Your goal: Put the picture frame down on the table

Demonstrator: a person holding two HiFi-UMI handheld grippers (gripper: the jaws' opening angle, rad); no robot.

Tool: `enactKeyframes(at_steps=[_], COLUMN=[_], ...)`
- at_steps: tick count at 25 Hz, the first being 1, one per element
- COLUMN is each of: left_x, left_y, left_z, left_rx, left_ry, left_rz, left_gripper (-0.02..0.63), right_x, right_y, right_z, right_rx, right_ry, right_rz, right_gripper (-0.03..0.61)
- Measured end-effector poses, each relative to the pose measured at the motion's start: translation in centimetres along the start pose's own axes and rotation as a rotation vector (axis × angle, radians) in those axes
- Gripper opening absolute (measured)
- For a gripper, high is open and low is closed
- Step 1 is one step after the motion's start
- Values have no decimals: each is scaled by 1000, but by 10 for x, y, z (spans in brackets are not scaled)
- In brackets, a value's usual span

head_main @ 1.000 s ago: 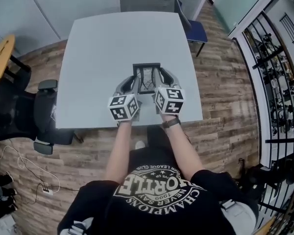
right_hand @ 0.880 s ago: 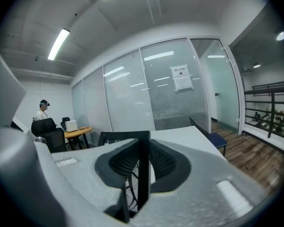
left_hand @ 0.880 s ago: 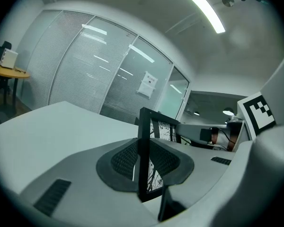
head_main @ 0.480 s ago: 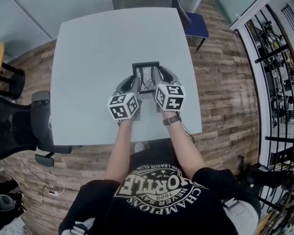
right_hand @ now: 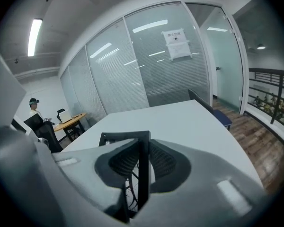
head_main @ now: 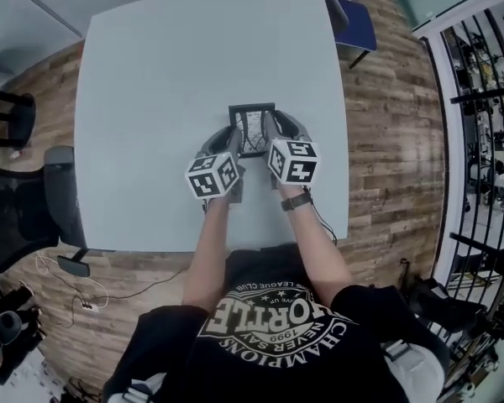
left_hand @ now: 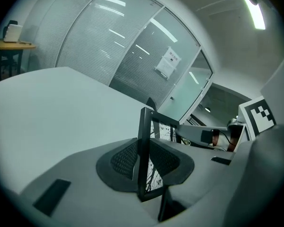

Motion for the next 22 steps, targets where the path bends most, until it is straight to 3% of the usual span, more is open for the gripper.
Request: enactKeyframes(at_steps=[8, 22], left_x=[54, 85], left_y=[57, 96], left_z=[-26, -44], left_rx=[-63, -125], left_ry=[112, 191], left_rz=[54, 110], left_gripper=[83, 83], right_x=[78, 131], right_y=[-18, -25], right_z=[-44, -77], right_rx=[44, 55], right_ry=[138, 244], right_rz=[-7, -13], right_gripper=[63, 64])
Point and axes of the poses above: the fingertips, and each gripper's own axes: x forward along the fingers, y to its left, z out of its top, the point moved 9 cm from there along -x, backward along the fingers, and after that the axes turned 13 degrees about -z, right-handed, at the moved point
